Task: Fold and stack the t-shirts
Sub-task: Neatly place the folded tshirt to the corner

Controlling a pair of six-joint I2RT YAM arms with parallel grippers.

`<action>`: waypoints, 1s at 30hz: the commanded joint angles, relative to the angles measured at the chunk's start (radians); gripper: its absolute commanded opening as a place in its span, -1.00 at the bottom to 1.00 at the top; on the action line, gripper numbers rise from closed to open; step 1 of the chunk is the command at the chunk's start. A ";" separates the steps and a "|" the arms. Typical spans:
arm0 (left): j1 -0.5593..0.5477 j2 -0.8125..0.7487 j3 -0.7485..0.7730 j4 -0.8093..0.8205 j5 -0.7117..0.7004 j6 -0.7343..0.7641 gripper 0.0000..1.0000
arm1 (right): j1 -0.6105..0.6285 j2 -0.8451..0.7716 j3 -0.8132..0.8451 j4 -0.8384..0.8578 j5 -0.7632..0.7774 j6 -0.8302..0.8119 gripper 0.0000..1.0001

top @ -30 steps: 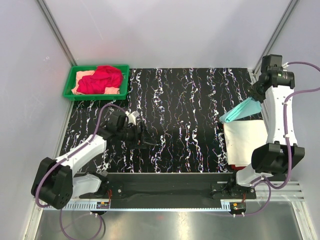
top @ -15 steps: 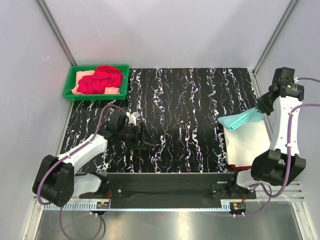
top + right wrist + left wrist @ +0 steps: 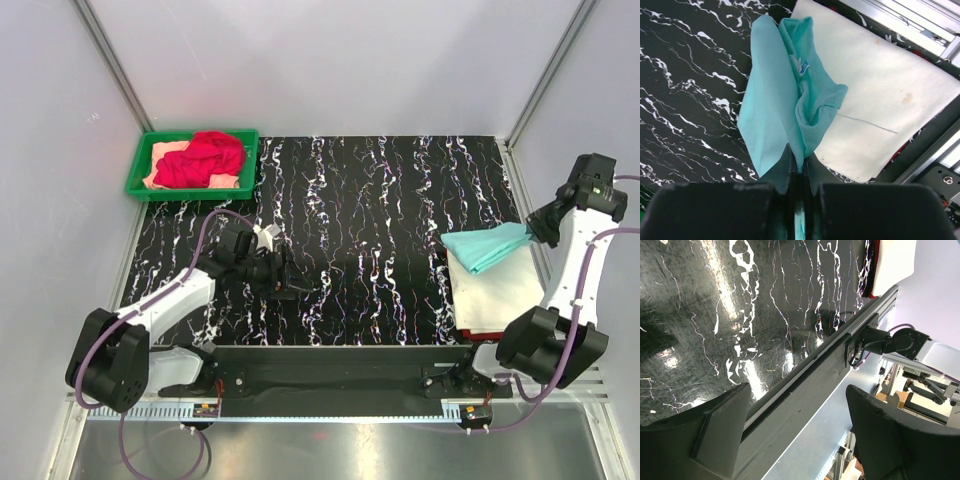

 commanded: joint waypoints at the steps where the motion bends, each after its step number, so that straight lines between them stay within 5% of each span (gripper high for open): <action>1: 0.009 0.007 -0.008 0.042 0.045 -0.001 0.63 | -0.027 -0.066 -0.044 0.030 -0.004 -0.058 -1.00; 30: 0.036 0.021 -0.028 0.065 0.091 -0.002 0.62 | -0.167 -0.151 -0.393 0.184 0.042 -0.068 -1.00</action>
